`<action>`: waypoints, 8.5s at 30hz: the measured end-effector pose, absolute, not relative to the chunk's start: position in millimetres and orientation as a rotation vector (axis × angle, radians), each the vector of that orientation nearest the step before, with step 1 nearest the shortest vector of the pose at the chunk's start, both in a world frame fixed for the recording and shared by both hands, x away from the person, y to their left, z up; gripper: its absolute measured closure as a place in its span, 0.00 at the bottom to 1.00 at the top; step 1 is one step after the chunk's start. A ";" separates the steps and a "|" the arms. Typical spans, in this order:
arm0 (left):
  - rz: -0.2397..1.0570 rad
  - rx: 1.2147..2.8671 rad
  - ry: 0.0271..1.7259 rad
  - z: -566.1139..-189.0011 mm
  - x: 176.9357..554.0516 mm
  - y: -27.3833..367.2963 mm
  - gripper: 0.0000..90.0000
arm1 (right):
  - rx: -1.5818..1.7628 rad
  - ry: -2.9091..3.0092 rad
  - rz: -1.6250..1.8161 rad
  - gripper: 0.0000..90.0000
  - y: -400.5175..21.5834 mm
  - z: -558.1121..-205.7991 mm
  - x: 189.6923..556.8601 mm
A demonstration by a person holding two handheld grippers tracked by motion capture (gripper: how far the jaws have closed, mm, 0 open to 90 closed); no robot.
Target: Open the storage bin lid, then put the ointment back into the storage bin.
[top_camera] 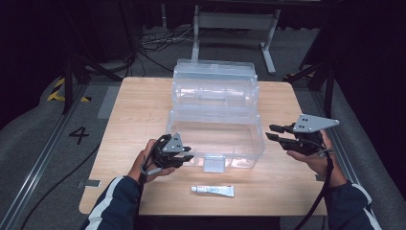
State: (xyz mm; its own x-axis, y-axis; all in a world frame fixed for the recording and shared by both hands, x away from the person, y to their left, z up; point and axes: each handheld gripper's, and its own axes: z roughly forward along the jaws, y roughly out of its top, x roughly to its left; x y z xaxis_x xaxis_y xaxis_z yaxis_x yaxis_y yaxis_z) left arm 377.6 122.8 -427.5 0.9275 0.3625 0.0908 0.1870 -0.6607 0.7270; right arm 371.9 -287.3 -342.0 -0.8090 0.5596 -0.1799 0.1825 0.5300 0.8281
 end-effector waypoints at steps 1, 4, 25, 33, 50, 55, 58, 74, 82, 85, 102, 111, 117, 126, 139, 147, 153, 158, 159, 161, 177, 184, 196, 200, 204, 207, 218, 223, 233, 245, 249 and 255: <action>0.306 2.310 0.388 -426.7 376.3 122.7 0.76 | 0.606 2.345 1.197 0.76 -287.3 -342.0 371.9; 0.314 2.311 0.392 -426.2 375.4 122.5 0.76 | 0.589 2.390 1.195 0.74 -284.9 -344.3 362.3; 0.458 2.279 0.464 -398.8 348.6 139.8 0.40 | 0.312 2.663 1.051 0.62 -222.3 -364.8 328.2; 0.515 2.246 0.551 -395.8 332.8 165.9 0.32 | 0.251 2.740 0.987 0.59 -201.3 -379.6 323.4; 0.328 2.418 0.645 -464.9 332.4 197.8 0.29 | 0.166 2.912 0.793 0.56 -157.8 -420.4 319.5; 0.279 2.418 0.679 -479.4 335.1 204.5 0.29 | 0.167 2.958 0.740 0.57 -148.1 -430.8 319.6; 0.266 2.411 0.699 -482.8 335.8 206.5 0.26 | 0.150 2.980 0.716 0.57 -142.5 -436.0 319.3; 0.236 2.306 0.753 -493.7 339.7 215.5 0.16 | 0.132 3.041 0.607 0.70 -126.6 -457.7 324.6; 0.238 2.298 0.740 -494.8 340.2 216.8 0.16 | 0.085 3.097 0.499 0.70 -141.1 -454.4 320.0; 0.237 2.296 0.733 -495.1 340.5 217.2 0.16 | 0.078 3.122 0.428 0.69 -150.6 -452.8 319.4; 0.241 2.290 0.732 -495.8 340.3 217.5 0.15 | 0.002 3.111 0.409 0.57 -131.0 -450.4 316.6; 0.240 2.289 0.733 -495.8 340.2 217.5 0.15 | 0.006 3.139 0.417 0.62 -119.4 -453.8 319.3; 0.239 2.289 0.732 -495.9 340.2 217.5 0.15 | 0.015 3.148 0.383 0.69 -113.9 -452.9 320.9; 0.240 2.289 0.733 -495.9 340.2 217.5 0.15 | 0.002 3.150 0.363 0.78 -110.7 -451.8 323.5; 0.240 2.290 0.730 -495.8 340.4 217.6 0.15 | -0.004 3.141 0.402 0.78 -119.7 -446.4 324.8; 0.237 2.291 0.725 -495.9 341.4 217.4 0.15 | 0.020 3.123 0.477 0.78 -135.4 -432.6 325.8; 0.237 2.293 0.722 -495.9 342.5 217.4 0.15 | 0.044 3.113 0.529 0.78 -145.4 -423.0 327.8; 0.237 2.293 0.723 -495.9 342.5 217.3 0.15 | 0.067 3.108 0.546 0.78 -154.7 -416.9 329.3; 0.237 2.292 0.723 -495.9 342.4 217.3 0.15 | 0.068 3.101 0.557 0.78 -156.8 -415.6 329.8; 0.237 2.292 0.723 -495.9 342.4 217.3 0.15 | 0.084 3.097 0.560 0.78 -159.4 -413.6 329.7; 0.236 2.292 0.722 -496.0 342.3 217.6 0.15 | 0.087 3.052 0.610 0.78 -176.1 -394.5 330.4; 0.237 2.292 0.724 -495.9 342.3 217.5 0.15 | 0.101 3.016 0.640 0.78 -185.1 -386.0 331.5; 0.239 2.289 0.734 -496.0 342.5 216.5 0.15 | 0.106 2.976 0.662 0.78 -196.3 -371.4 330.4; 0.241 2.287 0.739 -496.0 342.1 216.5 0.15 | 0.093 2.943 0.675 0.78 -198.0 -360.3 330.8; 0.241 2.287 0.740 -496.0 342.0 216.5 0.15 | 0.095 2.943 0.677 0.78 -198.0 -355.1 332.0; 0.241 2.287 0.741 -496.0 342.0 216.5 0.15 | 0.077 2.936 0.703 0.78 -196.8 -349.5 333.5; 0.242 2.286 0.741 -496.0 341.9 216.4 0.15 | 0.060 2.865 0.735 0.78 -194.8 -316.9 342.9; 0.242 2.286 0.742 -496.0 341.9 216.5 0.15 | 0.051 2.863 0.684 0.78 -186.1 -309.9 348.9; 0.242 2.287 0.741 -496.0 342.0 216.5 0.15 | 0.059 2.842 0.625 0.78 -176.2 -296.8 364.7; 0.241 2.287 0.741 -496.0 341.9 216.5 0.15 | 0.052 2.851 0.573 0.78 -160.1 -291.4 378.8; 0.242 2.287 0.741 -496.0 341.9 216.5 0.15 | 0.052 2.869 0.538 0.78 -153.9 -296.2 385.0; 0.241 2.286 0.742 -496.0 341.9 216.5 0.15 | 0.075 2.882 0.502 0.78 -146.8 -304.6 395.7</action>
